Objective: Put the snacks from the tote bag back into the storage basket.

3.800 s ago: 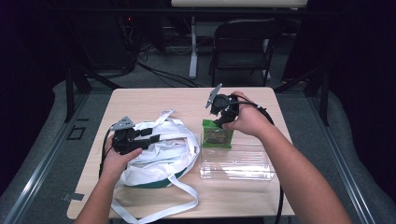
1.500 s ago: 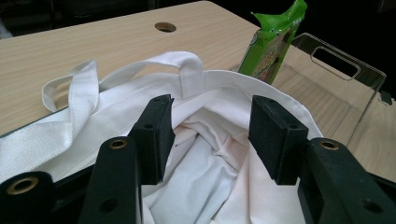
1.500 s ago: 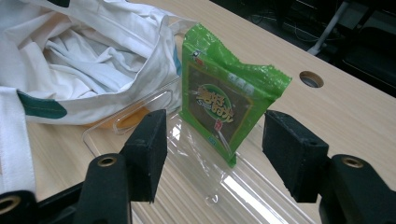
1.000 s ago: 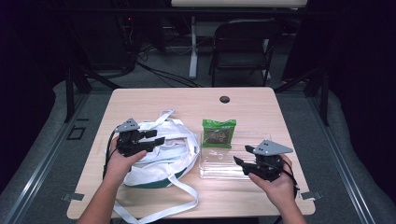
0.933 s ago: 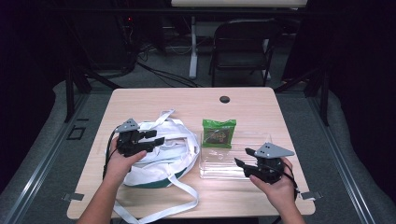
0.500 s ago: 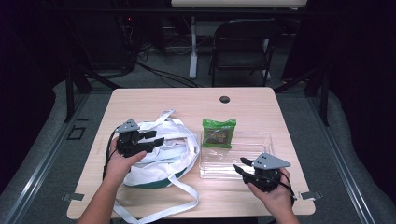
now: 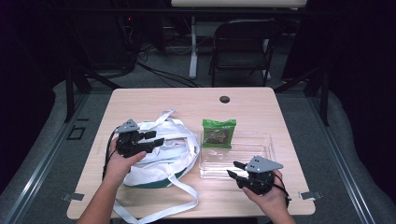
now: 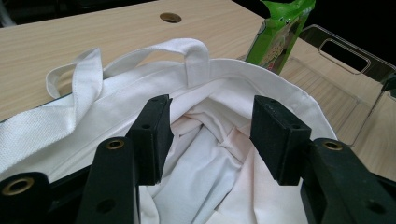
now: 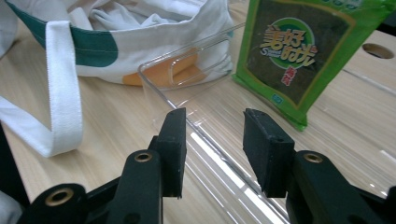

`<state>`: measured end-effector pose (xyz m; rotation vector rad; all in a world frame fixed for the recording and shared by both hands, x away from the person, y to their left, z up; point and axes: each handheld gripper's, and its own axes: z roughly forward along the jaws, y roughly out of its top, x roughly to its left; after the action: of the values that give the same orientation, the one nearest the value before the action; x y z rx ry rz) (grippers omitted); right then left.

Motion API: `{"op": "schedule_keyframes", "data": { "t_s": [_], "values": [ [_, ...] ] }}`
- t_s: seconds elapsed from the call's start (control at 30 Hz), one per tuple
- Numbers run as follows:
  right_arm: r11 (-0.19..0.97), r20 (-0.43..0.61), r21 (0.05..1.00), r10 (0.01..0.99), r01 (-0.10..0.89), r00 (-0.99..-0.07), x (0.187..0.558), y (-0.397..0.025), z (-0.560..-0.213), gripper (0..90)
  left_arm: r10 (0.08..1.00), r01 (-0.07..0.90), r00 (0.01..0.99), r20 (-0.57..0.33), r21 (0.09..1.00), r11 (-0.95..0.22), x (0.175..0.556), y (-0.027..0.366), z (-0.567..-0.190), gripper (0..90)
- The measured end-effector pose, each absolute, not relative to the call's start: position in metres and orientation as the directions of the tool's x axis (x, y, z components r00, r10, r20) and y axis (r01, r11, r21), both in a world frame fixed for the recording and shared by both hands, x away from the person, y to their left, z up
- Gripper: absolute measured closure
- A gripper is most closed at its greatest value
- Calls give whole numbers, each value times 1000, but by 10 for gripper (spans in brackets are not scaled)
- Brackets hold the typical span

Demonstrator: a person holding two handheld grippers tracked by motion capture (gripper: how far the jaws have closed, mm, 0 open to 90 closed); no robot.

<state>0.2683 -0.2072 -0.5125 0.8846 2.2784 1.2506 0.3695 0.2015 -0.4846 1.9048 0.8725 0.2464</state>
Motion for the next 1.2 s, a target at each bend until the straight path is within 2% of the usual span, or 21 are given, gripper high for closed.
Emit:
{"op": "schedule_keyframes", "data": {
  "t_s": [0.23,1.2],
  "values": [
    [382,1,857,671,346,-741,267,-203,-517,587,665,466,722,-192,845,-262,370,199,-485,479],
    [402,-7,860,626,315,-780,267,-198,-517,565,676,481,704,-218,846,-228,372,201,-484,466]
  ]
}}
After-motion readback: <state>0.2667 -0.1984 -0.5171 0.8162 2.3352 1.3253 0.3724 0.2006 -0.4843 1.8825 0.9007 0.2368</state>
